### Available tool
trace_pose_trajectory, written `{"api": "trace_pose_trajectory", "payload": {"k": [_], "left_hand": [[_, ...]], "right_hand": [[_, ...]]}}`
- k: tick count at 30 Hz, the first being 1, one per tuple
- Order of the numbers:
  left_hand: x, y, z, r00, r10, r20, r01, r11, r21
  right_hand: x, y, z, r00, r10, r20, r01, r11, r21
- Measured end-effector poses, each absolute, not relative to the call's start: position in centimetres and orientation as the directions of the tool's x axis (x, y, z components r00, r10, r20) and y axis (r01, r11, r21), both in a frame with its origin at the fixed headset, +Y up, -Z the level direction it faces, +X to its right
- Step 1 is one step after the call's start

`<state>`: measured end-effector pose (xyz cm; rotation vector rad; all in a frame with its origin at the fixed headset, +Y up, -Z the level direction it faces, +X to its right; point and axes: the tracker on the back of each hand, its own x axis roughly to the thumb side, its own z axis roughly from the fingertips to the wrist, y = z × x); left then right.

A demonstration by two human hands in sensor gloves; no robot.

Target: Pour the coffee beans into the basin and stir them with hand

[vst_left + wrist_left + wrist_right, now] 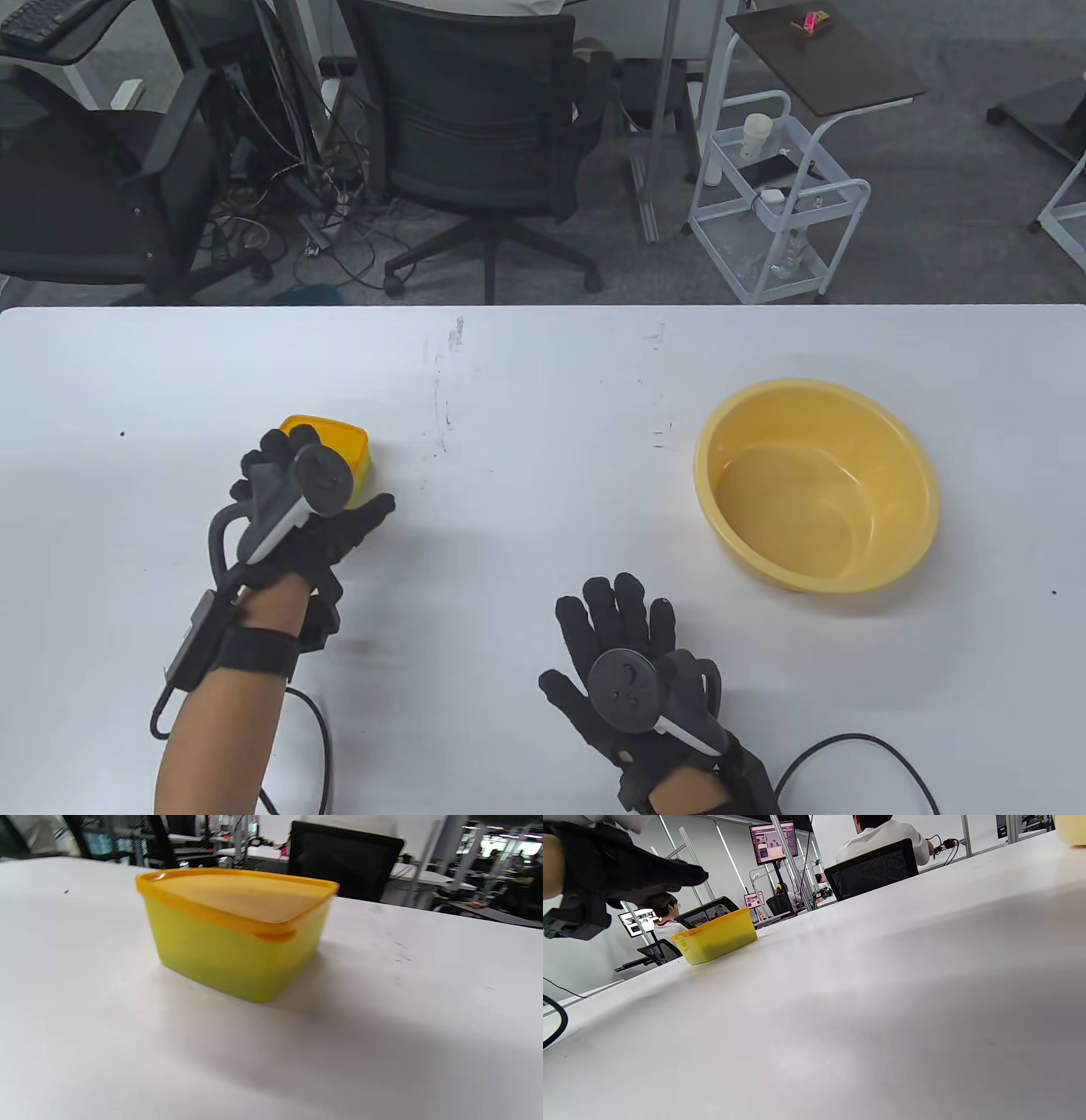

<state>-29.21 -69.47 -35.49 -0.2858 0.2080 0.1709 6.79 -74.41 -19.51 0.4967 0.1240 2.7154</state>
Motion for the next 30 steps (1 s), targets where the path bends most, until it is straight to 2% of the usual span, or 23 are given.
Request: {"api": "trace_pose_trajectory", "payload": {"k": [5,10,13,17,20,23,25,26,28,30], "left_hand": [[-32.0,-71.8,-37.8,0.945,0.092,-0.314,-0.199,0.923,-0.328],[-32.9,-73.4,-38.9,0.927,0.087,-0.365,-0.241,0.884,-0.400],[-33.2,-73.8,-39.2,0.909,0.172,-0.379,-0.327,0.860,-0.393],[-32.5,-73.7,-39.9,0.931,0.086,-0.356,-0.270,0.819,-0.507],[-32.0,-74.1,-40.3,0.943,0.024,-0.331,-0.212,0.809,-0.548],[-32.3,-74.4,-40.3,0.939,0.100,-0.330,-0.265,0.822,-0.504],[-32.3,-74.4,-39.7,0.934,0.148,-0.324,-0.268,0.891,-0.366],[-32.3,-74.5,-39.5,0.942,0.172,-0.288,-0.264,0.911,-0.318],[-31.7,-74.3,-38.8,0.959,0.160,-0.235,-0.231,0.920,-0.317],[-30.3,-73.2,-37.9,0.983,0.145,-0.109,-0.171,0.940,-0.295]], "right_hand": [[6.9,-74.4,-19.6,-0.873,0.374,0.314,-0.348,-0.927,0.139],[7.0,-74.5,-19.6,-0.873,0.376,0.310,-0.348,-0.926,0.144],[7.1,-74.5,-19.7,-0.874,0.378,0.306,-0.348,-0.925,0.152],[7.1,-74.5,-19.7,-0.874,0.377,0.307,-0.345,-0.926,0.156],[7.0,-74.5,-19.7,-0.874,0.374,0.309,-0.342,-0.927,0.155],[7.1,-74.6,-19.8,-0.876,0.377,0.301,-0.345,-0.925,0.157],[7.3,-74.6,-19.9,-0.877,0.383,0.292,-0.349,-0.923,0.161],[7.3,-74.7,-20.0,-0.876,0.387,0.288,-0.353,-0.921,0.163],[7.5,-74.7,-20.1,-0.876,0.394,0.277,-0.359,-0.918,0.169],[7.6,-74.8,-20.1,-0.875,0.401,0.270,-0.366,-0.915,0.172]]}}
